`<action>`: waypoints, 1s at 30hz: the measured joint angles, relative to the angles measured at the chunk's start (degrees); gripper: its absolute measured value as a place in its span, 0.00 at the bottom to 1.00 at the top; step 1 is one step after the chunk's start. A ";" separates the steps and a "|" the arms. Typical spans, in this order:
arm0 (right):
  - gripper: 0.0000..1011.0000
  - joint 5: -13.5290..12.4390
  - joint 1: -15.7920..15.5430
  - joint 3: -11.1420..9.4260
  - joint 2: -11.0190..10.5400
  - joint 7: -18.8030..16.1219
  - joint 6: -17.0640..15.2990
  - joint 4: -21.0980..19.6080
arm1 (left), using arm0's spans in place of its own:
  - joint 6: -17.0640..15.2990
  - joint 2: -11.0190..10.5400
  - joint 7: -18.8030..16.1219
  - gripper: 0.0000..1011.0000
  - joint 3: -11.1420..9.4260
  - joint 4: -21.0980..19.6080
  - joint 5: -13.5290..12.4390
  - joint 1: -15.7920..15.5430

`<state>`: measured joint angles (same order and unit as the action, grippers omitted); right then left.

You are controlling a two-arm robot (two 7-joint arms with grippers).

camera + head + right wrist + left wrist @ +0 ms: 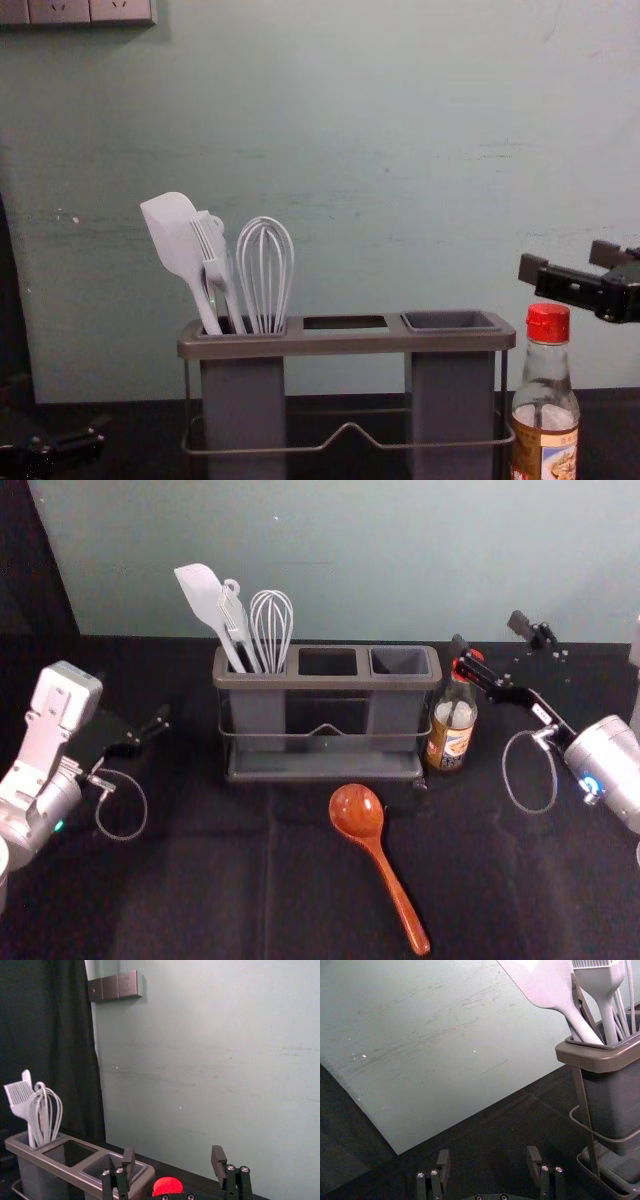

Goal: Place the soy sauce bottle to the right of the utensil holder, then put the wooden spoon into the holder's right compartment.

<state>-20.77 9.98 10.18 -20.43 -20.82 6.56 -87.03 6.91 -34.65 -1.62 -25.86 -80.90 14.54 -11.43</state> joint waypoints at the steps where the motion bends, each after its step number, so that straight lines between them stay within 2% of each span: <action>1: 0.97 -0.05 -0.26 -0.11 -0.12 0.02 -0.08 -0.48 | 0.00 0.00 0.00 0.99 0.00 0.00 0.00 0.00; 9: 0.99 0.04 -4.37 -0.28 -1.93 -0.03 -0.63 -7.02 | 0.00 0.00 0.00 0.99 0.00 0.00 0.00 0.00; 16: 0.99 0.60 -8.28 1.14 -3.43 -1.25 -0.61 -11.33 | 0.00 0.00 0.00 0.99 0.00 0.00 0.00 0.00; 24: 0.99 2.01 -11.18 4.35 -4.37 -2.23 -1.53 -12.86 | 0.00 0.00 0.00 0.99 0.00 0.00 0.00 0.00; 27: 0.99 3.74 -12.02 6.87 -4.64 -2.19 -3.81 -12.79 | 0.00 0.00 0.00 0.99 0.00 0.00 0.00 0.00; 30: 0.99 4.71 -12.27 8.30 -4.61 -2.19 -5.04 -12.26 | 0.00 0.00 0.00 0.99 0.00 0.00 0.00 0.00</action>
<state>-16.06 -2.29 18.49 -25.04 -23.00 1.52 -99.29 6.91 -34.64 -1.62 -25.86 -80.90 14.55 -11.43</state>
